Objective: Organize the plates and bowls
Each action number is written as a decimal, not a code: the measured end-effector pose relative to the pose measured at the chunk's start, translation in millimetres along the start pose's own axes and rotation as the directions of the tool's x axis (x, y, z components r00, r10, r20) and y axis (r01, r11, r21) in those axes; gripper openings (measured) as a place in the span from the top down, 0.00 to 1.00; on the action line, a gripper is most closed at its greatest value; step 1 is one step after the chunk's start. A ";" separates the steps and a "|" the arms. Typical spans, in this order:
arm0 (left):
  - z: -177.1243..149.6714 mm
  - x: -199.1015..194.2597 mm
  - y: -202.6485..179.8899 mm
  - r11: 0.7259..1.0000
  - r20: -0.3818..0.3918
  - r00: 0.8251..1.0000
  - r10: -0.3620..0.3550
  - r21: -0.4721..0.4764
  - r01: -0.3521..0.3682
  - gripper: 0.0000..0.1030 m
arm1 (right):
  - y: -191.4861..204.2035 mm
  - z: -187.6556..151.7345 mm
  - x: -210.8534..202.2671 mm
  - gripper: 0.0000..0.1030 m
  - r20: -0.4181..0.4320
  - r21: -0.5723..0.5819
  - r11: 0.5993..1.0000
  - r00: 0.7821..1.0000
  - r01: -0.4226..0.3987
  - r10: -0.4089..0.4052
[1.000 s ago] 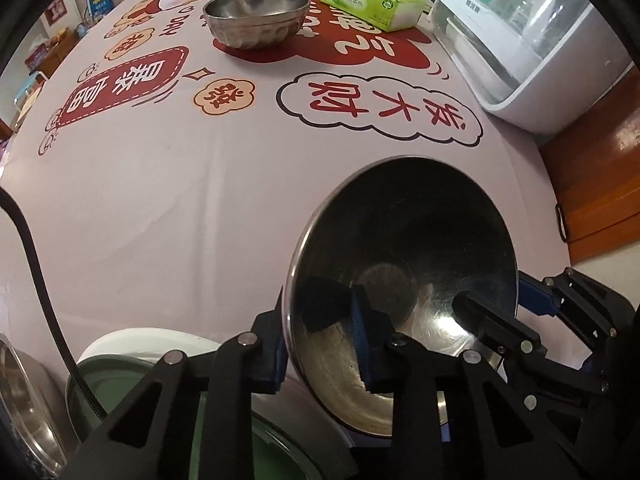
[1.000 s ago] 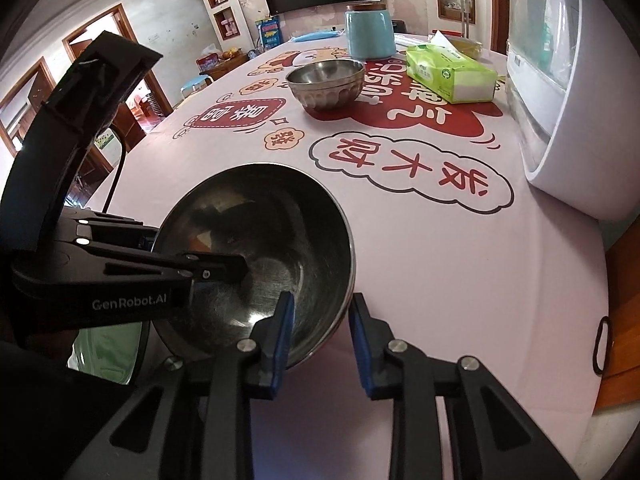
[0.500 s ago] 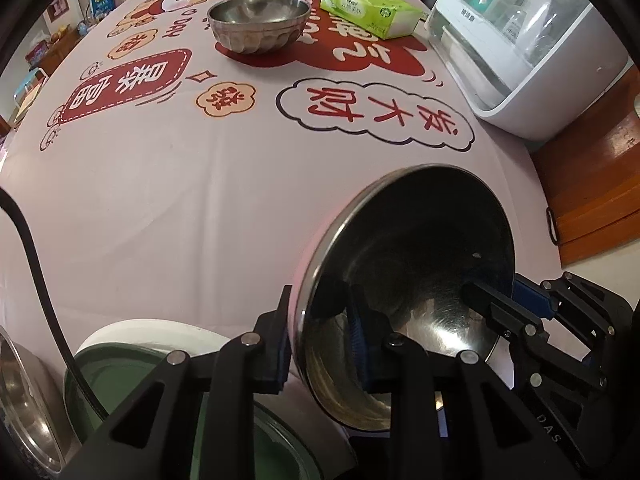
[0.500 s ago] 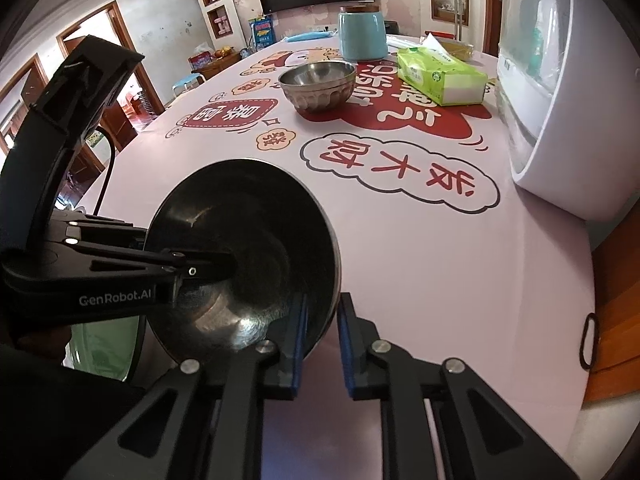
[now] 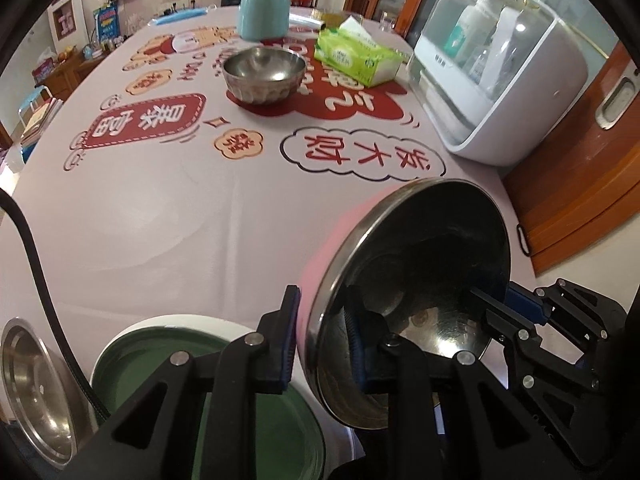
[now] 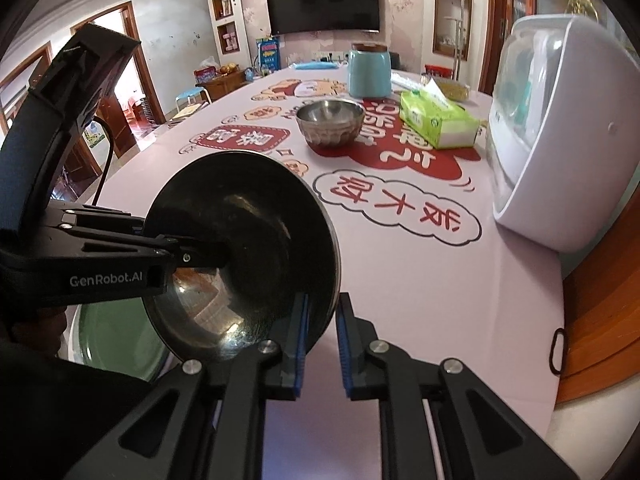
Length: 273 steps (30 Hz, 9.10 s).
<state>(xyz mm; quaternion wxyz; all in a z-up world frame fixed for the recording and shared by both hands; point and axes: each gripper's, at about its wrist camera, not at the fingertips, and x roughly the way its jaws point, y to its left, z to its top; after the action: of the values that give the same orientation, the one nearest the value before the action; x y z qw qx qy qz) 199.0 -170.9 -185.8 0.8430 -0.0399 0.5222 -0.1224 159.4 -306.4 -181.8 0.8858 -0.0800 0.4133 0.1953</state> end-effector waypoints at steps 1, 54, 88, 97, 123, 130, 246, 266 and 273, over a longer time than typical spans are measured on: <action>-1.7 -4.3 0.8 1.000 0.009 1.000 -0.002 -0.002 0.002 0.80 | 2.3 -0.2 -2.5 0.87 0.004 -0.005 1.000 1.000 0.001 -0.001; -95.5 -149.4 238.2 0.972 0.039 0.985 0.165 -0.174 -0.156 0.82 | 249.8 49.4 22.5 0.91 0.008 -0.117 0.972 0.978 -0.206 0.208; -59.0 -122.5 304.5 0.998 -0.022 0.998 0.053 0.030 -0.052 0.78 | 296.0 50.0 41.4 0.86 0.018 0.059 0.998 0.999 -0.037 0.036; -39.9 -134.2 294.5 0.999 0.039 0.999 0.031 0.027 -0.032 0.69 | 264.0 53.7 19.7 0.68 0.064 0.142 0.990 0.997 0.020 -0.029; 38.1 -150.5 193.7 0.999 0.146 0.988 0.045 0.015 -0.048 0.45 | 125.4 82.4 -29.9 0.42 0.110 0.226 0.972 0.990 0.059 -0.086; 67.6 -143.7 154.9 0.997 0.167 0.984 0.056 0.036 -0.062 0.41 | 78.6 98.6 -32.8 0.38 0.093 0.239 0.969 0.992 0.067 -0.091; 136.8 78.0 116.1 0.988 -0.205 0.978 -0.037 -0.155 0.004 0.85 | -24.0 106.2 131.8 0.90 -0.007 0.543 0.811 0.965 -0.217 0.263; 71.1 -23.6 120.0 0.982 -0.104 0.995 0.005 -0.187 -0.024 0.85 | 27.0 93.3 61.7 0.90 0.017 0.421 0.862 0.953 -0.282 0.304; 44.8 -52.2 127.1 0.971 -0.059 0.998 0.027 -0.235 -0.040 0.85 | 50.0 90.9 45.2 0.90 0.017 0.348 0.882 0.943 -0.317 0.333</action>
<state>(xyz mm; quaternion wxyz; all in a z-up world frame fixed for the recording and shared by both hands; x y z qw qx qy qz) 237.7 -37.8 -145.0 0.8194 -0.1273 0.5570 -0.0463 228.8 -220.6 -156.7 0.8314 0.1431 0.4678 0.2635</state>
